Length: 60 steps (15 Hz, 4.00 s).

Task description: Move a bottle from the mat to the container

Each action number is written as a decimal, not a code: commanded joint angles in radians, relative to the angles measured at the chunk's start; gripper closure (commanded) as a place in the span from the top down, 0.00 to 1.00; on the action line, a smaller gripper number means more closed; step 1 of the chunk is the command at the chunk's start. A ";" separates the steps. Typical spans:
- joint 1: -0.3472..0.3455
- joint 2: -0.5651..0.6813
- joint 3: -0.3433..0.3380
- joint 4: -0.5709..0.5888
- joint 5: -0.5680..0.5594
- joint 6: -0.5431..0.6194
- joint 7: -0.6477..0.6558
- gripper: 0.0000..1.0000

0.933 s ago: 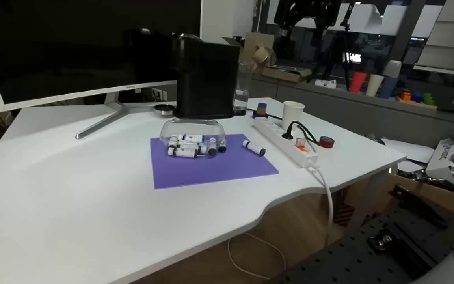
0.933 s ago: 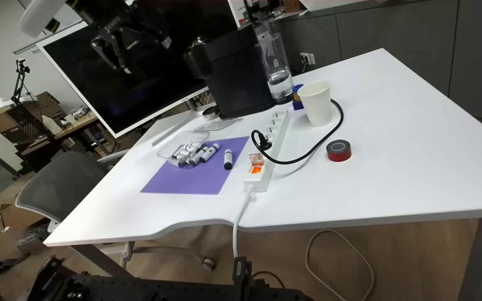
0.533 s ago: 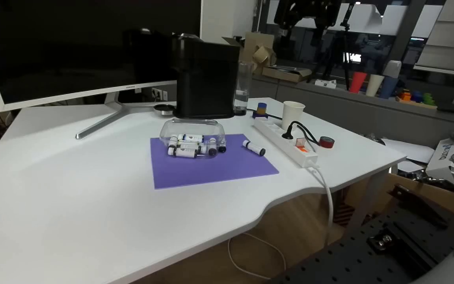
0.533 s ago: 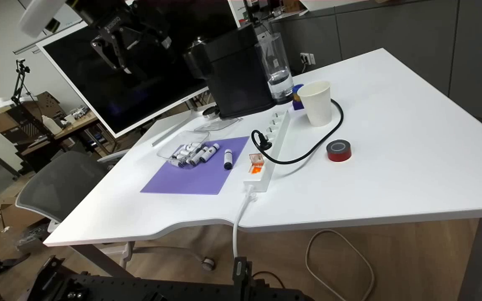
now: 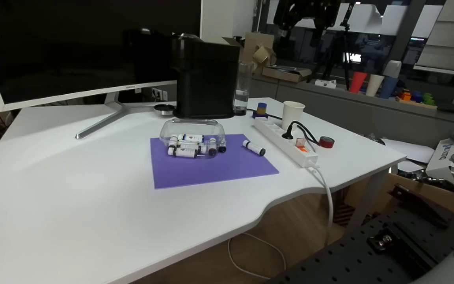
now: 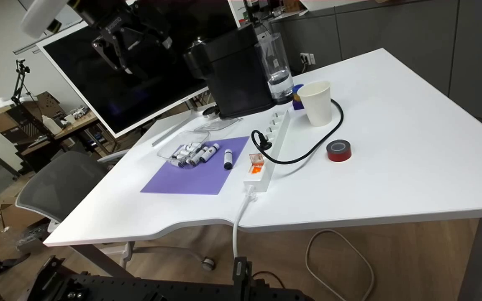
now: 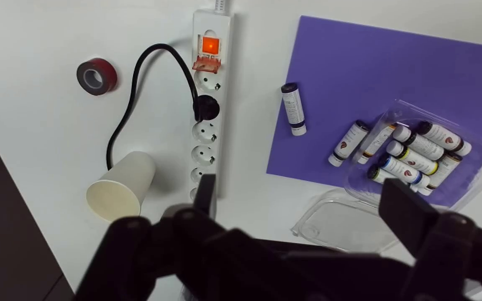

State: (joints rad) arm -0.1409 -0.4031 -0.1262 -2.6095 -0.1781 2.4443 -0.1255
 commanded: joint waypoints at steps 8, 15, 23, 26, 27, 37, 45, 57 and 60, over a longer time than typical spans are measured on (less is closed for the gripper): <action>0.013 0.379 -0.040 0.061 0.022 0.234 -0.219 1.00; -0.039 0.660 0.028 0.137 0.148 0.438 -0.385 1.00; -0.125 0.858 0.138 0.253 0.134 0.503 -0.350 1.00; -0.141 0.899 0.158 0.282 0.127 0.511 -0.340 1.00; -0.144 0.911 0.161 0.290 0.124 0.512 -0.339 1.00; -0.145 0.968 0.175 0.334 0.107 0.524 -0.334 0.17; -0.137 0.832 0.237 0.303 0.063 0.596 -0.352 0.07; -0.109 0.871 0.410 0.334 0.060 0.580 -0.370 0.07; -0.091 0.895 0.399 0.340 0.050 0.574 -0.360 0.20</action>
State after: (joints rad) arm -0.2400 0.4717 0.2811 -2.2904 -0.1103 3.0333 -0.4912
